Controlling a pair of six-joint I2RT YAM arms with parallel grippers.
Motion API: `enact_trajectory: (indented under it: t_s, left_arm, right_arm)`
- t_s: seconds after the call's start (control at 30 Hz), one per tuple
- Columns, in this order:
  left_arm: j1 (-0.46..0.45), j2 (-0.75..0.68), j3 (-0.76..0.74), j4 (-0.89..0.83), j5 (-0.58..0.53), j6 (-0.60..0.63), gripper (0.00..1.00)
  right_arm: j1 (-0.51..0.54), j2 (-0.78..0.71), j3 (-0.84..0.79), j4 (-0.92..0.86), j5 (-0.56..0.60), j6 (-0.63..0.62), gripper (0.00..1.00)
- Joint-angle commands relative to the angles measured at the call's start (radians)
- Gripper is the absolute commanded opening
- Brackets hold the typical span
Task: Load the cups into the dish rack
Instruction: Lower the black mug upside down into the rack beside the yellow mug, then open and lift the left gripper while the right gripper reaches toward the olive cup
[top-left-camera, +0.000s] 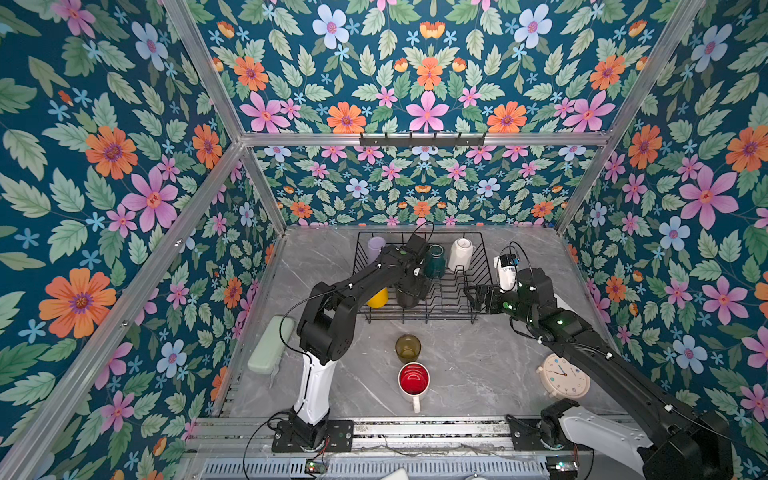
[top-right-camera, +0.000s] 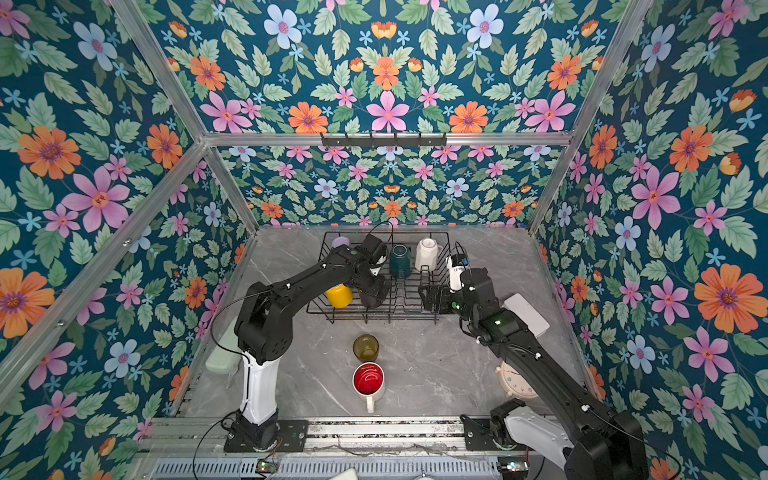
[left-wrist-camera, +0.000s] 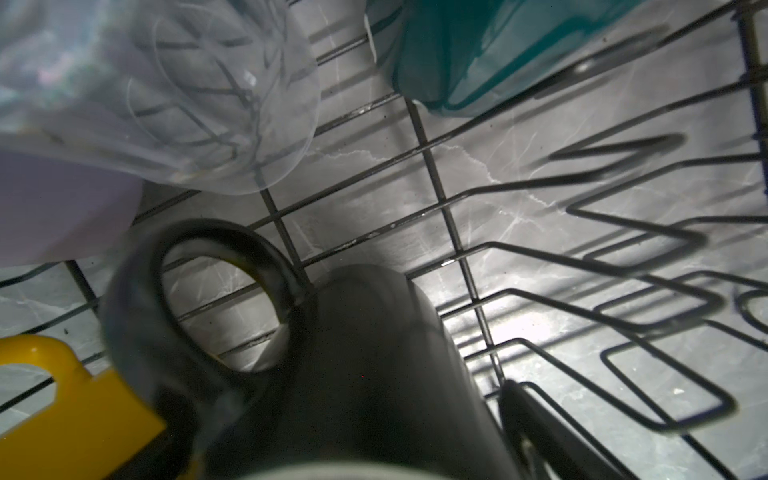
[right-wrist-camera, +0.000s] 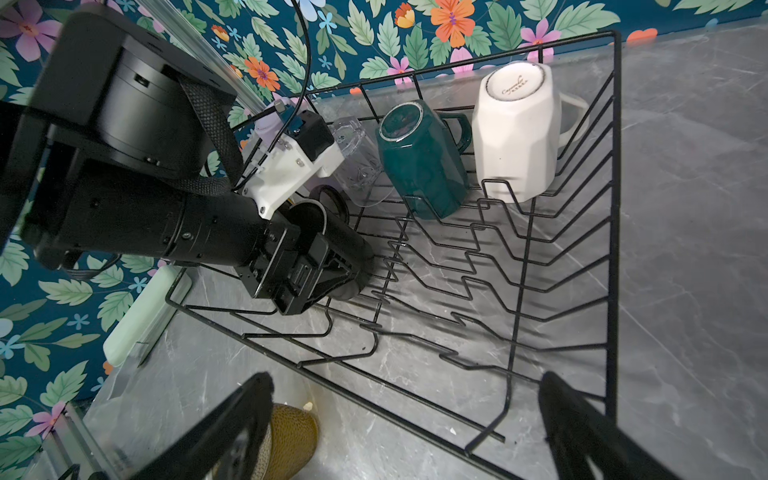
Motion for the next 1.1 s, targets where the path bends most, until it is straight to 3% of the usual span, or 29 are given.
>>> enact_trajectory:
  t_s: [0.0,0.3,0.47,0.67,0.87,1.07]
  left_arm:
    - [0.001,-0.012,0.004,-0.005,-0.011,0.002,1.0]
    - [0.001,-0.108,-0.021,0.064,-0.007,0.001,0.99]
    - [0.001,-0.223,-0.102,0.176,-0.107,-0.007,1.0]
    - [0.001,-0.443,-0.335,0.42,-0.296,-0.017,1.0]
    - [0.001,-0.727,-0.629,0.718,-0.45,-0.027,1.0]
    - [0.004,-0.98,-0.887,0.972,-0.542,-0.029,1.0]
  right_arm:
    - [0.001,-0.003,0.007,-0.001,-0.002,-0.01,0.99]
    - [0.001,-0.008,0.023,-0.041,-0.013,-0.022,0.99]
    - [0.001,0.006,0.045,-0.086,-0.047,-0.023,0.97]
    - [0.023,0.048,0.089,-0.167,-0.083,-0.018,0.92]
    - [0.174,0.122,0.165,-0.293,0.017,-0.064,0.88]
    - [0.305,0.202,0.204,-0.344,0.078,-0.016,0.84]
